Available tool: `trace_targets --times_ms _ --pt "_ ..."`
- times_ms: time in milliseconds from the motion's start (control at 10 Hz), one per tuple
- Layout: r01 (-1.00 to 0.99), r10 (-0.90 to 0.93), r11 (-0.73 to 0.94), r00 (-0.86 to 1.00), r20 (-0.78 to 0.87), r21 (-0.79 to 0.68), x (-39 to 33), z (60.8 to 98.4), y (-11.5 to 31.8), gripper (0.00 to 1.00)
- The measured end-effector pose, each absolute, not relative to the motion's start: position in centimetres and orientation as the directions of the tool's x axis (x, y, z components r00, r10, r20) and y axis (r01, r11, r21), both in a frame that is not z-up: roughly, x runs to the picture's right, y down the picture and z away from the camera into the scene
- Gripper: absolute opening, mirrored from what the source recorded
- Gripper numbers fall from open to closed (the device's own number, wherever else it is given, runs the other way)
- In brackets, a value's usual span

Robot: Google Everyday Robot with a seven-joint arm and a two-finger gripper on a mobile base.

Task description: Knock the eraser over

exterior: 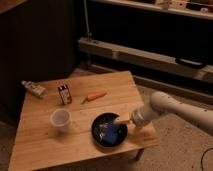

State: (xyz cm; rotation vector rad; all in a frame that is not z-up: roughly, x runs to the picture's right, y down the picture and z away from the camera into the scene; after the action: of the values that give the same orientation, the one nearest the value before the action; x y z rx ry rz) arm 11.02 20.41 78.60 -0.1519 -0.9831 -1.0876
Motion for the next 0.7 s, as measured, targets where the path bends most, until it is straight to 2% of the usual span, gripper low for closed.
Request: trace_targets --times_ms 300,700 --pt "0.797 -0.691 0.505 0.144 0.708 0.332 12.0 78.5 19.7 0.80" --pt "0.786 -0.787 0.512 0.267 0.556 0.347 17.7 77.6 9.8 0.80"
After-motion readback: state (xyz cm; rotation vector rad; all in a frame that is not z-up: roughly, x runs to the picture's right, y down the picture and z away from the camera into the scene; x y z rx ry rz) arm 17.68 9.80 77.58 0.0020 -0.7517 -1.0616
